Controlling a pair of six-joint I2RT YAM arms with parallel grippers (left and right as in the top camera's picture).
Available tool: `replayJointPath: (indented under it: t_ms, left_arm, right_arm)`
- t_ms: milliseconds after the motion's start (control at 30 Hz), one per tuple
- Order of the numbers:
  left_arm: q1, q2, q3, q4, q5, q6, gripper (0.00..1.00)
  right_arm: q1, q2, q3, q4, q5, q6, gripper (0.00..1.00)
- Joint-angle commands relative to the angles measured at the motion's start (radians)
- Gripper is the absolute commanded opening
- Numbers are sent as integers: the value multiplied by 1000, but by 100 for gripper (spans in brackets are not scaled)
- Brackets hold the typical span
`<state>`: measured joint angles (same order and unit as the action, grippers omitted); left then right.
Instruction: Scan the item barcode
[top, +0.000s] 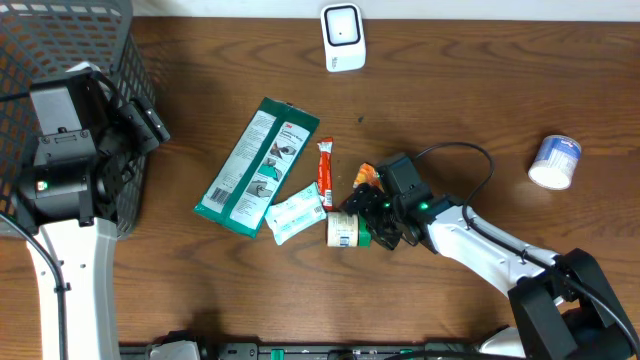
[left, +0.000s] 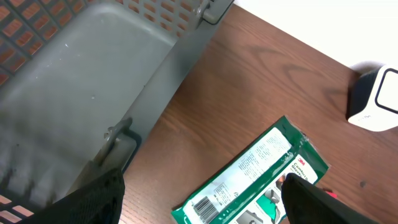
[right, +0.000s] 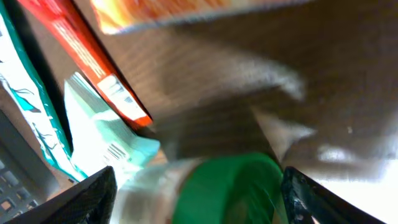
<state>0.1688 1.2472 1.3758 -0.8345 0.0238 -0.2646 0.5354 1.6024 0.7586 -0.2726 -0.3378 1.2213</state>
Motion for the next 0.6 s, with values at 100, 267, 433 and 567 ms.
replayJointPath:
  t_ms: [100, 267, 433, 567]
  left_arm:
    - [8, -2, 10, -3, -13, 9, 83]
    - [8, -2, 10, -3, -13, 9, 83]
    - [8, -2, 10, -3, -13, 9, 83]
    - [8, -2, 10, -3, -13, 9, 83]
  right_arm:
    - [-9, 2, 12, -82, -37, 13, 99]
    - [-12, 2, 12, -89, -157, 89, 99]
    - [-11, 2, 12, -82, -95, 82, 92]
    - [-11, 2, 12, -72, -48, 79, 80]
